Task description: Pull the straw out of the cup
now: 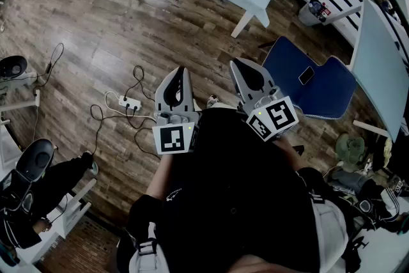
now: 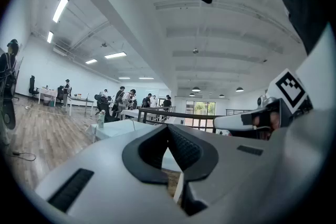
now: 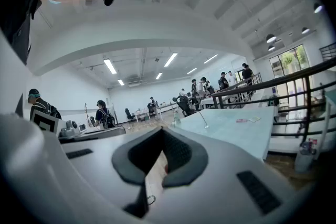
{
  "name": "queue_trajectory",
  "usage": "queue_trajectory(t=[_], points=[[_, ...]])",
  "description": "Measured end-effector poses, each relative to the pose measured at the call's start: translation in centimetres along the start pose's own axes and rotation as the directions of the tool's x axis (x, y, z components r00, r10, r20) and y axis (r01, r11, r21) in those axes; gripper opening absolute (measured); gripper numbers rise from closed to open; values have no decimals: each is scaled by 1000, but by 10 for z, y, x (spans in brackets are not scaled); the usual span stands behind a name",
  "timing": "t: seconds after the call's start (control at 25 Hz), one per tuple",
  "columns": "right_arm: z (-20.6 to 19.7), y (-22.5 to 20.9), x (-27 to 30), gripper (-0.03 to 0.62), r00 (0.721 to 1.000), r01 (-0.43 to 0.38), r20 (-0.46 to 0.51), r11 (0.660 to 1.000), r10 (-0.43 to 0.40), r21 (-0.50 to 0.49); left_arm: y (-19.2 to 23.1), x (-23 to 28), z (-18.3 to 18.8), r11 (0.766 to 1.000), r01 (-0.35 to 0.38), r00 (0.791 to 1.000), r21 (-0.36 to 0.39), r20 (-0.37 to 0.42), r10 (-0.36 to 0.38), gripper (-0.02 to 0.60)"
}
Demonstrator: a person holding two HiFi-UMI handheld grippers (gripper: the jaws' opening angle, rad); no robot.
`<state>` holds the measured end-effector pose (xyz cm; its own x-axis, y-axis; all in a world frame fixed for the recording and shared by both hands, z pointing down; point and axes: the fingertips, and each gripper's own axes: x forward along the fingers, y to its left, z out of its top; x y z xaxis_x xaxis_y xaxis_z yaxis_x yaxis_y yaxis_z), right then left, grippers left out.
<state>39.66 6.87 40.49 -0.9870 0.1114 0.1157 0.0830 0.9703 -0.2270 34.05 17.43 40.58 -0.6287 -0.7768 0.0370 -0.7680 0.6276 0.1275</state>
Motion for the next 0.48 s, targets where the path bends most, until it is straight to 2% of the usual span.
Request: queue_trajectory(t=[0.16,0.48], points=[[-5,1,-9,6,1000,18,-9,1000,-18,1,-8,-1,1,999,30,999,-17,12,-30,9],[-9,-4,-24,6,999,47,-19,999,-47,-2,-29,-1,-9,996,85,996,-4,-1,-85,9]])
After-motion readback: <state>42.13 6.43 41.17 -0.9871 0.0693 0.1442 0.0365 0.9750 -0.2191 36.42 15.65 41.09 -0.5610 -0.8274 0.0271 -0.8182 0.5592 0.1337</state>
